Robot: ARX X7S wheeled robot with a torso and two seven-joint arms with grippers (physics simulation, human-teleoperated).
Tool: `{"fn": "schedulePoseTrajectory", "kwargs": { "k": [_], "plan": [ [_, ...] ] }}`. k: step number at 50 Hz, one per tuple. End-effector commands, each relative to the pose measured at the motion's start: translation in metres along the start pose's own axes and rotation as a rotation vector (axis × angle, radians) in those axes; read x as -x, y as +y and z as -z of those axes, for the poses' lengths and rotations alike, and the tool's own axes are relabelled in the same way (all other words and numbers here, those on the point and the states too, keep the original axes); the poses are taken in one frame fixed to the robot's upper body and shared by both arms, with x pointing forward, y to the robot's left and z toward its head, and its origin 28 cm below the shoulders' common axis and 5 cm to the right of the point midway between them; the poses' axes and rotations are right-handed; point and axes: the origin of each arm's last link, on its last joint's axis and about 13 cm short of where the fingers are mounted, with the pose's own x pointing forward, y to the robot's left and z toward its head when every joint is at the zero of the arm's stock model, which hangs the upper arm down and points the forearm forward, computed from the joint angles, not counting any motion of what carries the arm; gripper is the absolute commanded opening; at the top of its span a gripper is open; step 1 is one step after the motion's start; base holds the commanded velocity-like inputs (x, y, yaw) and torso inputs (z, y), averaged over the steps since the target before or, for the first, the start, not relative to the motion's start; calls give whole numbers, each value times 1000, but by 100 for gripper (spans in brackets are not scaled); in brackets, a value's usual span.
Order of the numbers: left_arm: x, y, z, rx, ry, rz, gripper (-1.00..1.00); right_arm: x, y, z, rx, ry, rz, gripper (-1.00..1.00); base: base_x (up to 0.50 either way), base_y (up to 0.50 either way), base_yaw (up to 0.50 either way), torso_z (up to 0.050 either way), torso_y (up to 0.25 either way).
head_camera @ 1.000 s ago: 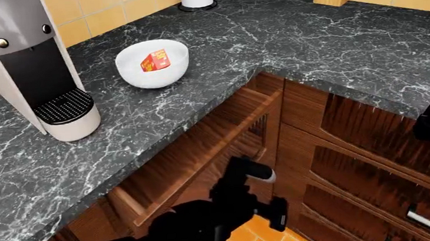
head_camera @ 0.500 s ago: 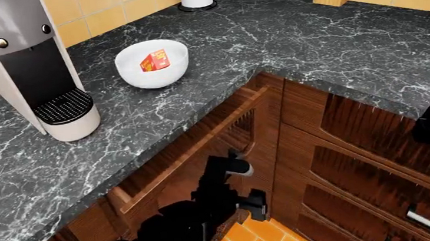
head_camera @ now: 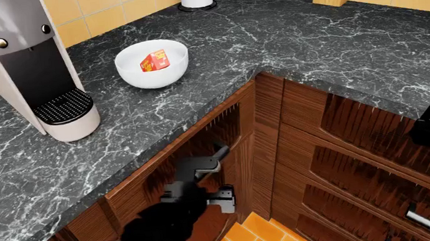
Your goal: Place the bar in the bowl and close the drawer.
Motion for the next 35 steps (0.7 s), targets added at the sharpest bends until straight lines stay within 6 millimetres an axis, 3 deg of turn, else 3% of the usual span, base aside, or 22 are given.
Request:
{"fn": "schedulePoseTrajectory", "kwargs": {
  "k": [1, 13, 35],
  "plan": [
    [1, 18, 0, 42, -11, -110, 100, 0, 0, 1, -3, 3, -2, 100, 0, 0, 0, 0, 0],
    [1, 23, 2, 82, -22, -191, 100, 0, 0, 2, -3, 6, -3, 100, 0, 0, 0, 0, 0],
    [7, 52, 4, 187, -56, -359, 100, 1, 2, 1, -1, 7, -8, 100, 0, 0, 0, 0, 0]
  ]
}}
